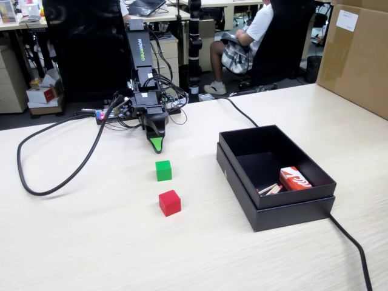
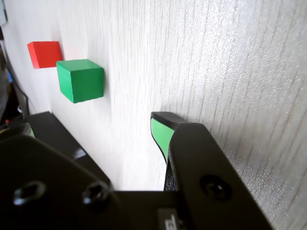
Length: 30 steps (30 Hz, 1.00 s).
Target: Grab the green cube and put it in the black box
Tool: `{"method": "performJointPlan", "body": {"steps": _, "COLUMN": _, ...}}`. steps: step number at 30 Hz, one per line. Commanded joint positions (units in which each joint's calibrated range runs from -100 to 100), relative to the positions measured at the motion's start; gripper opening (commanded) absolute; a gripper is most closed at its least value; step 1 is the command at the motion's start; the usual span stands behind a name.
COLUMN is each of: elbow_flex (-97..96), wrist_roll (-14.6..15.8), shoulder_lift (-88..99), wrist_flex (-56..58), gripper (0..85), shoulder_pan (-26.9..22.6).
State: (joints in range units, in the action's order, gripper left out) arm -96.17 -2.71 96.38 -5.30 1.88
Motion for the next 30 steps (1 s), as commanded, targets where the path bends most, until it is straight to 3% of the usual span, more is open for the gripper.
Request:
{"method": "performJointPlan", "body": {"steps": 1, "elbow_flex": -1.3, "wrist_roll": 6.1, "shoulder_lift": -23.7, "wrist_flex": -25.7, "gripper": 43.7, "shoulder_pan": -6.4}}
{"method": "performJointPlan", "body": {"steps": 3, "elbow_flex": -1.3, "wrist_roll": 6.1, "shoulder_lift": -23.7, "wrist_flex": -25.7, "gripper": 48.9, "shoulder_pan": -6.4}}
{"method": "performJointPlan", "body": {"steps": 30, "elbow_flex": -1.3, "wrist_roll": 6.1, "shoulder_lift": -23.6, "wrist_flex": -25.7, "gripper": 49.1, "shoulder_pan": -6.4}}
